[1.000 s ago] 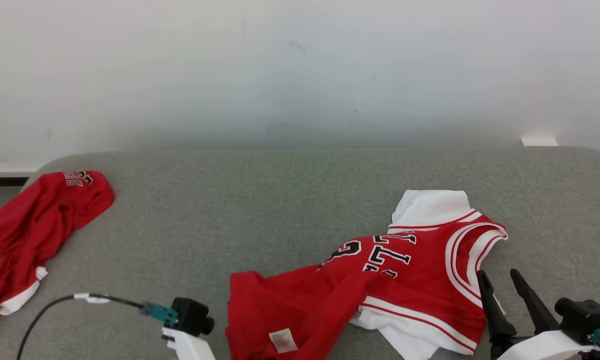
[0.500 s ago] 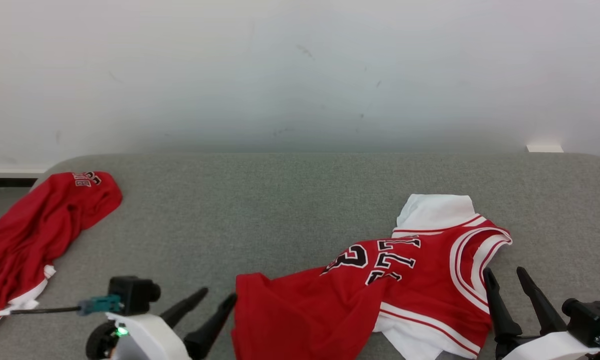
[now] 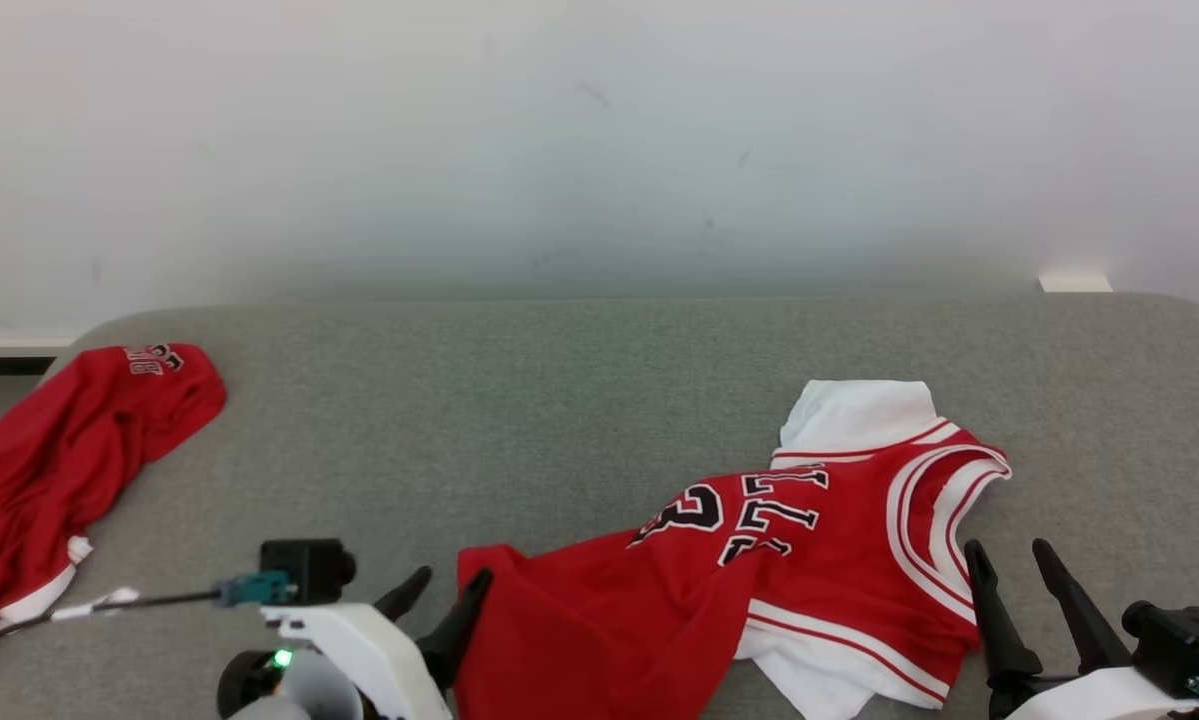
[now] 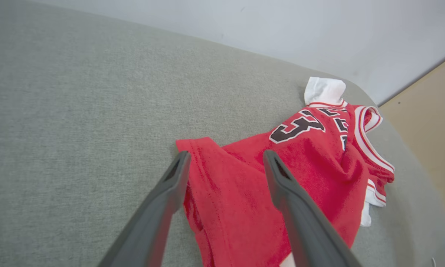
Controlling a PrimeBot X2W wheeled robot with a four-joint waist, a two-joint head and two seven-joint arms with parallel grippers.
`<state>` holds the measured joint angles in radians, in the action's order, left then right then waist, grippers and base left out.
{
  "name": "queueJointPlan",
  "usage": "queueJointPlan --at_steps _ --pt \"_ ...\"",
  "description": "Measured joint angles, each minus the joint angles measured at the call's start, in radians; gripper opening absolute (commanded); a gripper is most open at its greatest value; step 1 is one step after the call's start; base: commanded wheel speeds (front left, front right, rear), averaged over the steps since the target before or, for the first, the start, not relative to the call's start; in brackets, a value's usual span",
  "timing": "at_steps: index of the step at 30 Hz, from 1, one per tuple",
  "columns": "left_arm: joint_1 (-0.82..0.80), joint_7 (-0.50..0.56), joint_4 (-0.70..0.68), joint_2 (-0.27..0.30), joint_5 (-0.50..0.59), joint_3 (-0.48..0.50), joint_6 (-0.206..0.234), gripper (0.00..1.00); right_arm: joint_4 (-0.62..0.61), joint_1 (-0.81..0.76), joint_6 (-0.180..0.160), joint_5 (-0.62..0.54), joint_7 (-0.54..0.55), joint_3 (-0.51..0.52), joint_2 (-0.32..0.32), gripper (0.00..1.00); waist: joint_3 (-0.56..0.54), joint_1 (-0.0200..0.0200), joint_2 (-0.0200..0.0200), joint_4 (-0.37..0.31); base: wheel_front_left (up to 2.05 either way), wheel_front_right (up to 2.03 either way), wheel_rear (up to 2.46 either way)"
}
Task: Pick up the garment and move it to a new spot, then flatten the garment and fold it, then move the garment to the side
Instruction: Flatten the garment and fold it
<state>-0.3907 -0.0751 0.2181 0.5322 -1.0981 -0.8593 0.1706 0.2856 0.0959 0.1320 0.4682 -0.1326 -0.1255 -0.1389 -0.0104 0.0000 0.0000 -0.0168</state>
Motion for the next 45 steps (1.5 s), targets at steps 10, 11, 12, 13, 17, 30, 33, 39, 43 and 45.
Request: queueJointPlan --at_steps 10,11,12,13,17,30,33,39,43,45 --pt "-0.143 0.191 0.327 -0.079 -0.052 -0.046 -0.098 1.00 0.001 0.026 0.000 -0.003 0.017 -0.024 0.002 1.00 0.035 0.0001 0.0000 -0.061 0.00 0.00 0.00" --pt "-0.151 0.205 0.349 -0.087 -0.063 -0.044 -0.119 1.00 0.002 0.028 0.000 -0.003 0.017 -0.025 0.003 1.00 0.040 0.0000 0.0000 -0.066 0.00 0.00 0.00" --pt "-0.156 0.221 0.370 -0.098 -0.074 -0.045 -0.139 1.00 0.005 0.030 0.000 -0.003 0.017 -0.026 0.004 1.00 0.045 0.0001 0.0000 -0.072 0.00 0.00 0.00" --pt "-0.160 0.235 0.387 -0.110 -0.088 -0.047 -0.158 1.00 0.007 0.032 0.000 -0.003 0.016 -0.026 0.004 1.00 0.049 0.0000 0.0000 -0.077 0.00 0.00 0.00" --pt "-0.184 0.262 0.445 -0.129 -0.115 -0.045 -0.223 0.44 0.019 0.044 0.000 -0.003 0.008 -0.032 0.009 1.00 0.062 0.0000 0.0000 -0.095 0.00 0.00 0.00" --pt "-0.340 0.218 0.491 -0.039 -0.092 -0.003 -0.284 0.00 0.051 0.075 0.000 0.002 -0.026 -0.048 0.015 1.00 0.064 0.0000 0.0000 -0.143 0.00 0.00 0.00" --pt "-0.405 0.212 0.495 0.006 -0.079 0.018 -0.284 0.00 0.053 0.087 0.000 0.004 -0.036 -0.048 0.018 1.00 0.085 0.0001 0.0000 -0.158 0.00 0.00 0.00" --pt "-0.482 0.218 0.544 0.040 -0.062 0.035 -0.284 0.00 0.074 0.112 0.000 0.008 -0.055 -0.062 0.026 1.00 0.128 0.0000 0.0000 -0.194 0.00 0.00 0.00" --pt "-0.467 0.287 0.604 0.020 -0.108 0.030 -0.289 0.55 0.098 0.126 0.000 0.013 -0.068 -0.072 0.030 1.00 0.141 0.0001 0.0000 -0.216 0.00 0.00 0.00" --pt "-0.451 0.294 0.627 0.010 -0.115 0.025 -0.293 1.00 0.110 0.128 0.000 0.016 -0.071 -0.079 0.031 1.00 0.137 0.0001 0.0000 -0.220 0.00 0.00 0.00"
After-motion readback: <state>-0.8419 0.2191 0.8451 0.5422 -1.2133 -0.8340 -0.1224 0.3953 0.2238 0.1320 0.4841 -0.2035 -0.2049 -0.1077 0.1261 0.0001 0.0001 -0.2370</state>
